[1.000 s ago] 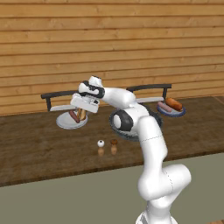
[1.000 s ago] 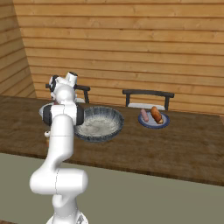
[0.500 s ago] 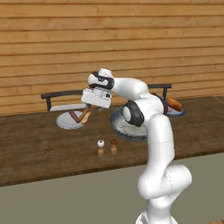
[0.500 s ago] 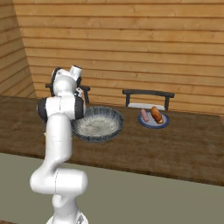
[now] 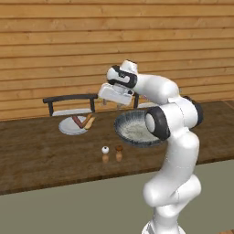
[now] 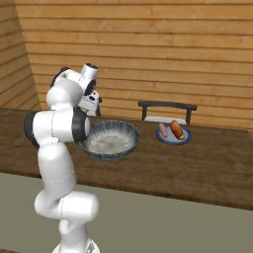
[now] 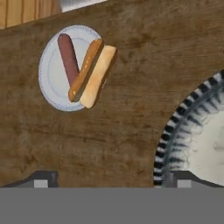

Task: Place one bun and one sausage from the bowl on each plate.

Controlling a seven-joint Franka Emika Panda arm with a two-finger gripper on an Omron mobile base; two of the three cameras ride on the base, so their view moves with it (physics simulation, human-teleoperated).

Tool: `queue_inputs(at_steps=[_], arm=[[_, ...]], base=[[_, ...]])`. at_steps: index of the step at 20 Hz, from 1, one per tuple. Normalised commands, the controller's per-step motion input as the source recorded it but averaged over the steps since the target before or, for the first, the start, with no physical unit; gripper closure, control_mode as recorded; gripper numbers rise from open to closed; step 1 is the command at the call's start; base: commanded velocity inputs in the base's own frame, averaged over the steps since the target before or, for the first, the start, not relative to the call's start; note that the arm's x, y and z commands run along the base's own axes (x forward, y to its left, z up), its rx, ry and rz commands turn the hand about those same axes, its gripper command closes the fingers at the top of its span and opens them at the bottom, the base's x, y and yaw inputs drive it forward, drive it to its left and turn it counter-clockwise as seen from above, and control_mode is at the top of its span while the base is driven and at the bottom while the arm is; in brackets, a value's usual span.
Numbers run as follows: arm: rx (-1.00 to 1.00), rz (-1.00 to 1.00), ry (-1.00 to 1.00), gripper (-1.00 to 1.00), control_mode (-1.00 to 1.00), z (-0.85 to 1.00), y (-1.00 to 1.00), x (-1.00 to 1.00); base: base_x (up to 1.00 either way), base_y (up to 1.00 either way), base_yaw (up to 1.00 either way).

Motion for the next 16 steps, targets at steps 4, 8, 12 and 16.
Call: queue_inputs(at_steps=[4,8,12,16], arm=[[0.00,0.00,-0.28,-1.00,-1.00,0.57,-0.46,-0.67],[0.00,0.00,-0.10,-1.00,-1.00,0.83,-0.27,-0.67],[-0.01,-0.06,0.02,-1.00,-1.00,0.73,-0.40,-0.47],[-0.17,-0.01,0.00,-1.00,-1.00,0.03,-0.67,-0.55]], base=[[0.00,0.00,0.00],[0.00,0.00,0.00],[0.00,0.00,0.00],[0.00,0.00,0.00]])
